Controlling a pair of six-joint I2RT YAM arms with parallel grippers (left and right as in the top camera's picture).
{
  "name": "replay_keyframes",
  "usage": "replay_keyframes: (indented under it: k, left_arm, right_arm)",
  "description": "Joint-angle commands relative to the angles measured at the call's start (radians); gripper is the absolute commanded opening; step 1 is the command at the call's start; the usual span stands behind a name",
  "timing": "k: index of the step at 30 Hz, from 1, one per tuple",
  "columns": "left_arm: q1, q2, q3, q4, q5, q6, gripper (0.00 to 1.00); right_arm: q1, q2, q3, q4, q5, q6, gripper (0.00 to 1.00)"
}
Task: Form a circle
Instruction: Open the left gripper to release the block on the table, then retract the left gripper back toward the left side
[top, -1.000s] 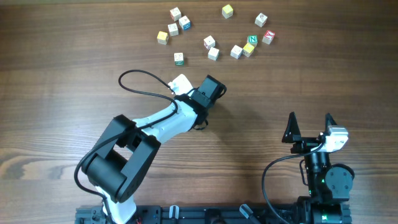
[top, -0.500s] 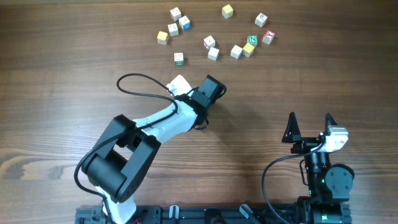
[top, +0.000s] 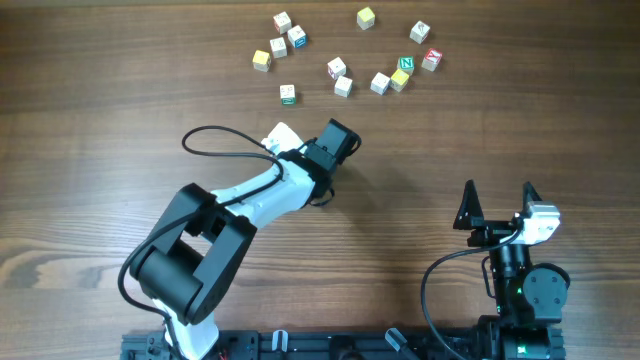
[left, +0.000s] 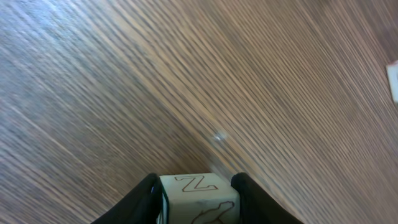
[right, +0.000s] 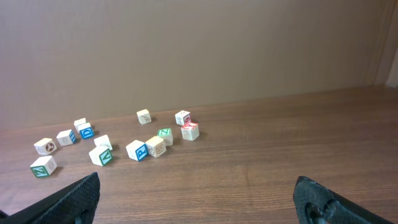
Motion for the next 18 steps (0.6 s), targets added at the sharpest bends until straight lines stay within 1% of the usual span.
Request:
replay_keyframes:
  k: [1, 5, 8, 11, 18]
  left_arm:
    - [0.016, 0.017, 0.000, -0.012, -0.024, -0.077, 0.40]
    - [0.015, 0.017, 0.000, -0.010, -0.024, -0.110, 0.41]
    - [0.015, 0.017, 0.000, -0.008, -0.024, -0.125, 0.46]
    - [0.016, 0.017, 0.000, -0.007, -0.025, -0.125, 0.57]
    - [0.018, -0.012, 0.023, -0.016, -0.048, -0.109, 0.93]
  right_arm:
    - [0.005, -0.007, -0.001, 0.002, -0.016, -0.014, 1.00]
    - [0.005, -0.007, -0.001, 0.002, -0.016, -0.014, 1.00]
    - [0.005, -0.007, -0.001, 0.002, -0.016, -0.014, 1.00]
    - [0.005, -0.007, -0.001, 0.002, -0.016, -0.014, 1.00]
    - [0.005, -0.007, -0.001, 0.002, -0.016, -0.014, 1.00]
